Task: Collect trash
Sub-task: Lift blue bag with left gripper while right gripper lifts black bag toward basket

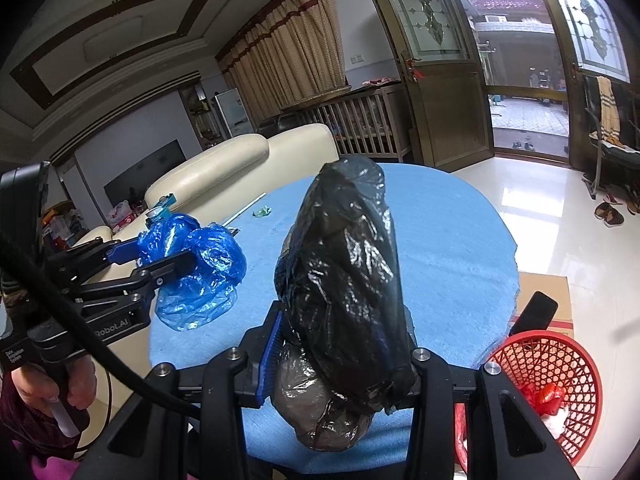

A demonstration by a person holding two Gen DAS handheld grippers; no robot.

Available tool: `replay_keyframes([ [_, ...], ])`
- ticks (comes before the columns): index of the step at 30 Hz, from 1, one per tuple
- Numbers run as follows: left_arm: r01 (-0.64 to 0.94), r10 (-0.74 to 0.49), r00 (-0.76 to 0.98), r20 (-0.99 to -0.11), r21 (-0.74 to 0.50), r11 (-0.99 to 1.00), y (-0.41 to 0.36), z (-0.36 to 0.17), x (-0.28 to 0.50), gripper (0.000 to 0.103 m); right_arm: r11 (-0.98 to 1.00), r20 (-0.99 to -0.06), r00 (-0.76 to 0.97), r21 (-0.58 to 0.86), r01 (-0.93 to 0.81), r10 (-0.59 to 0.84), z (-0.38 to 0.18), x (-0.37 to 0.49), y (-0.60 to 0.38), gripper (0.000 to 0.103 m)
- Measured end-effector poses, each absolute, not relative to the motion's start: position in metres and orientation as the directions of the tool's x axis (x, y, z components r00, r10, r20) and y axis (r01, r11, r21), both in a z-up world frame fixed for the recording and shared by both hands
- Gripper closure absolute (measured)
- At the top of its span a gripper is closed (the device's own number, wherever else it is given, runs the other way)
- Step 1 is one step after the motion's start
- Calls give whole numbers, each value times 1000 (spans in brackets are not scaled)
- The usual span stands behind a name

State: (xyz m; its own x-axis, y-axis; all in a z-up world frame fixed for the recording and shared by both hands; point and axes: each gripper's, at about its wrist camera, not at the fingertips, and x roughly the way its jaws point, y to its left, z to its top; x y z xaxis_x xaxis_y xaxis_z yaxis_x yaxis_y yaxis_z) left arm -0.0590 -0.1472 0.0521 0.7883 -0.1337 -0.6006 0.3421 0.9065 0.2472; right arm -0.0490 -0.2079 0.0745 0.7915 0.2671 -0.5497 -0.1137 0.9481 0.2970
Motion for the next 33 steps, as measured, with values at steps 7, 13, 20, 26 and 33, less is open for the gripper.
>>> replay_keyframes([
  [7, 360, -143, 784, -604, 255, 898, -150, 51, -56, 48, 947, -550, 793, 303, -104, 262, 73, -52, -215, 59],
  [13, 373, -149, 780, -608, 261, 890, -151, 49, -55, 48, 946, -551, 793, 309, -94, 259, 72, -54, -220, 58],
  [20, 391, -158, 775, -612, 267, 881, -151, 49, -53, 48, 945, -551, 795, 318, -80, 253, 71, -55, -224, 58],
  [26, 407, -168, 772, -613, 275, 871, -153, 47, -52, 48, 943, -551, 797, 325, -67, 247, 68, -59, -231, 57],
  [33, 423, -176, 769, -614, 282, 861, -155, 46, -50, 48, 942, -552, 799, 331, -53, 238, 66, -62, -239, 57],
])
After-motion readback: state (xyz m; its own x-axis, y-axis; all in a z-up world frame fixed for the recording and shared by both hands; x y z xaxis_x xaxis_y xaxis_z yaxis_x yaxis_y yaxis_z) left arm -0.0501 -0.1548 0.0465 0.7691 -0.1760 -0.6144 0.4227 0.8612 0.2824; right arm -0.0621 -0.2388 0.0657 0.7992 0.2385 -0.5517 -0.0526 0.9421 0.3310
